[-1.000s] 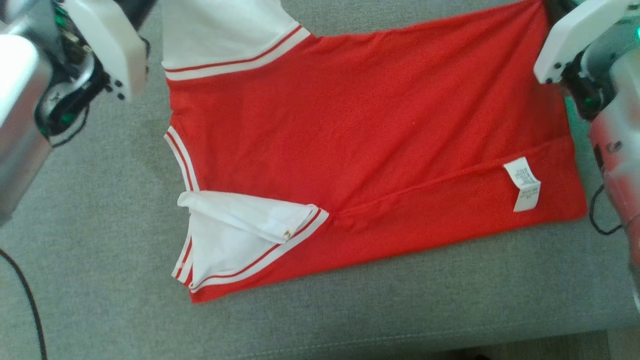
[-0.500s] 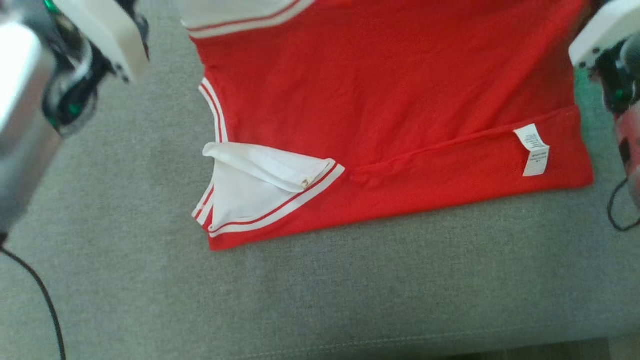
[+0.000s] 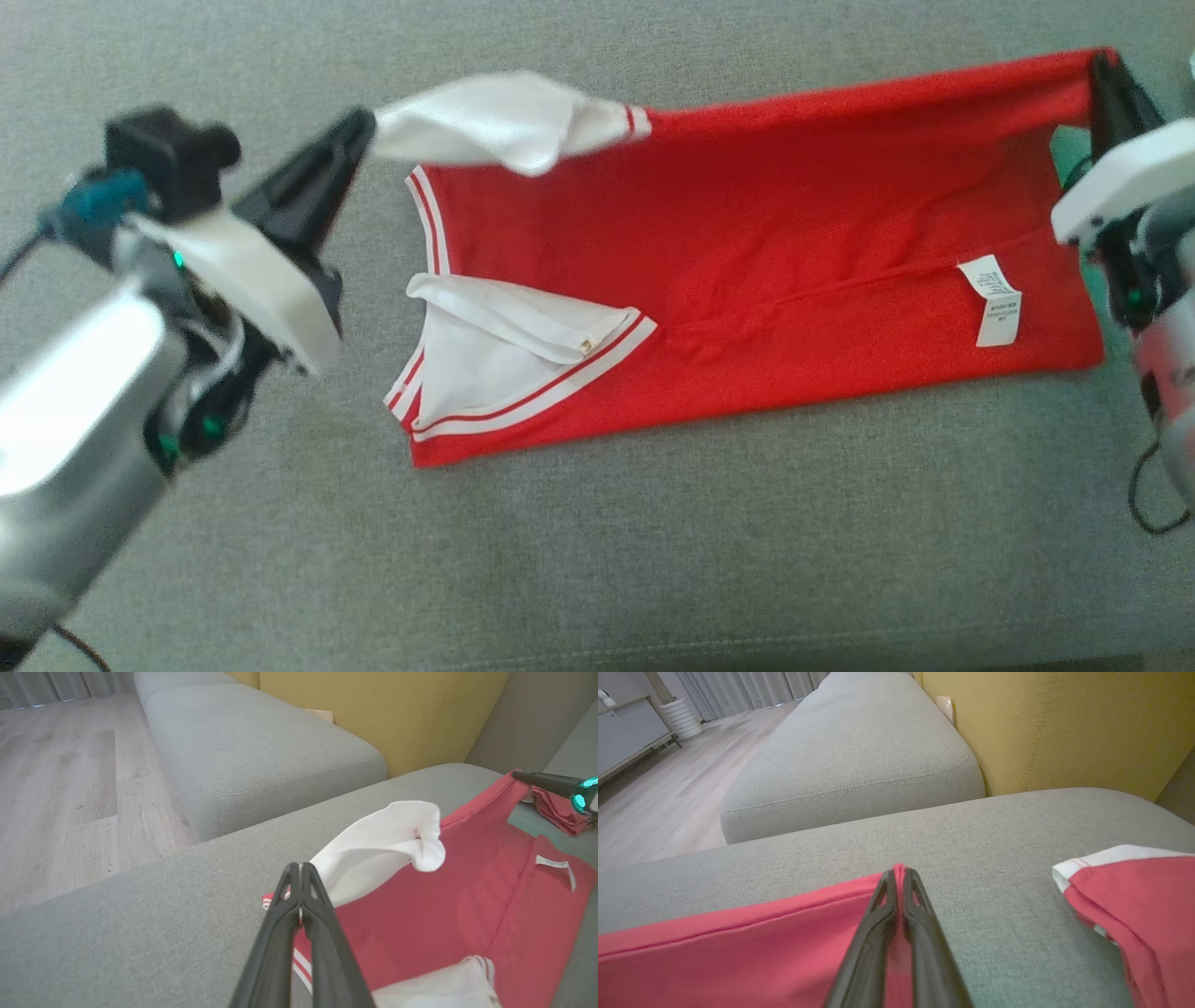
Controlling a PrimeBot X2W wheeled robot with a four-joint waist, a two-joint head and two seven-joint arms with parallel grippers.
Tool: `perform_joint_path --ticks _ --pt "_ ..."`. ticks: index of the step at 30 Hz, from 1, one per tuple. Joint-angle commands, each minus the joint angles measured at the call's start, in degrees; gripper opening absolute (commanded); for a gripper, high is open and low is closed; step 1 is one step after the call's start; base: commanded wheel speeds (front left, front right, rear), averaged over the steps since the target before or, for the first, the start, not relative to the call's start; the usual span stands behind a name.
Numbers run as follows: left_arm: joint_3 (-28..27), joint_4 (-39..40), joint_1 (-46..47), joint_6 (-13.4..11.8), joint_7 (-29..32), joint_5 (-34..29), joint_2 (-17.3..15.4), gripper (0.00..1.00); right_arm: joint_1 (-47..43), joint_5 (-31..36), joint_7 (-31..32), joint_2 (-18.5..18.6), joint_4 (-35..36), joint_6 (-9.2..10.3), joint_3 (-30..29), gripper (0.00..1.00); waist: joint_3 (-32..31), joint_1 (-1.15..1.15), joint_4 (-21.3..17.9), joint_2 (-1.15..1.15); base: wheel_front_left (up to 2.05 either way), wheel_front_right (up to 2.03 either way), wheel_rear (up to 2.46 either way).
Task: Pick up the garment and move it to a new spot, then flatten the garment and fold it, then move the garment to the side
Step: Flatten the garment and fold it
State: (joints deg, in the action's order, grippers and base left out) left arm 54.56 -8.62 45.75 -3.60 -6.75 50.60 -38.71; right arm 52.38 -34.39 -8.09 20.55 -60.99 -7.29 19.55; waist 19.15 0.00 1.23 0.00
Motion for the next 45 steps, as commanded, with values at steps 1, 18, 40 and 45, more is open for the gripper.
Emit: perform_joint_path --ticks 1,18,40,45 --pt "-3.56 1.71 1.77 -0.63 -0.68 0.18 -3.02 0.0 -0.92 -0.55 -0.79 0.85 1.64 -0.2 0.24 0.0 -0.09 0.0 0.06 0.0 0.0 0.0 0.0" --pt "-3.05 13.09 -16.24 -11.32 -6.75 1.79 -3.69 0.0 -13.66 -1.02 -4.33 -0.16 6.02 -0.2 -3.35 0.0 -3.06 0.0 0.24 0.0 0.0 0.0 0.0" --pt "-10.17 9.73 -29.81 -19.22 -8.22 -6.36 5.02 1.0 -33.47 4.21 -3.39 -2.46 17.17 -0.2 -13.1 1.0 -12.0 0.0 -2.22 0.0 0.0 0.0 0.0" --pt "-15.58 10.32 -36.26 -19.96 -8.23 -12.19 9.07 1.0 -36.9 5.7 -3.07 -4.3 19.86 -0.2 -15.61 1.0 -14.64 0.0 -2.46 0.0 0.0 0.0 0.0"
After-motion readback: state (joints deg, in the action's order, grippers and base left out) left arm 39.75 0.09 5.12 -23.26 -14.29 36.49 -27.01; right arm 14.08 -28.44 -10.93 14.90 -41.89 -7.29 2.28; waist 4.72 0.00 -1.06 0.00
